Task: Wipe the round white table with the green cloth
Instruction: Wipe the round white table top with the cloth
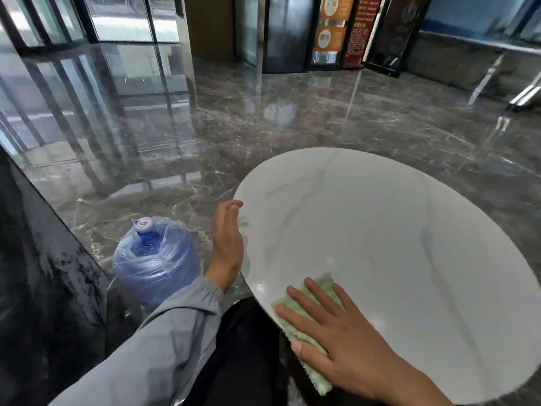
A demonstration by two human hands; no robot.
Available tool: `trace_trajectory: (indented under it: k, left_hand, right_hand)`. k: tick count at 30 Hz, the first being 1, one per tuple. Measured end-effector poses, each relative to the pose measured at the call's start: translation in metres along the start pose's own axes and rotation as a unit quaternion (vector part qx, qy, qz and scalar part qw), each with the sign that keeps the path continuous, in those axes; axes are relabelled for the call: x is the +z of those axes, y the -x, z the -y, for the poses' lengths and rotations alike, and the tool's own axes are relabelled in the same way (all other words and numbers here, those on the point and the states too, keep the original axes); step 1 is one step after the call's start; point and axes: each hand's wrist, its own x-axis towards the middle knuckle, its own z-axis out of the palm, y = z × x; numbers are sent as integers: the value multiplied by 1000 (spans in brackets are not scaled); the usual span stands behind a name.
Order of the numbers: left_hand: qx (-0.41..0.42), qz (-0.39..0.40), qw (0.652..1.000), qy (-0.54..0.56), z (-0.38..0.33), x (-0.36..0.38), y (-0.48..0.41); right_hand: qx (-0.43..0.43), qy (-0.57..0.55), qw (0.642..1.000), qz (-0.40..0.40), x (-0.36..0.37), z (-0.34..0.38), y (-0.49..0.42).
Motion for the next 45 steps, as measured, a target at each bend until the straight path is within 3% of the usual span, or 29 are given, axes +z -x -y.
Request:
trace_trajectory:
  k: [4,7,11,19,23,27,33,37,45]
  left_hand:
    - [-75,-36,990,112,0,5,-1]
    - [-71,-57,972,214,2,0,-6]
    - [-74,-76,959,262,1,-11,-7]
    - [-43,-69,976,201,7,-19,-13]
    - [-51,-63,980,181,9,-24,-11]
    - [-44,-64,983,167,8,-25,-9]
    - [-19,-49,989,140,6,-28,3]
    - [-15,-44,990,131,5,-31,15]
    - [3,-38,997,69,-5,-38,25]
  right_hand:
    - [10,-13,1000,-4,-2,3,-7]
    - [23,-27,999,-13,-4,6,-39]
    - [38,-31,998,-38,-13,9,-112]
    - [73,-32,996,-28,-41,3,-237]
    - [43,-18,998,-33,-33,11,-207]
    - [-1,-28,999,-37,-14,24,-123]
    - [4,-21,1000,-20,5,18,-12]
    - [18,-12,999,-27,4,22,-20]
    - [61,-10,997,-41,-2,46,-129]
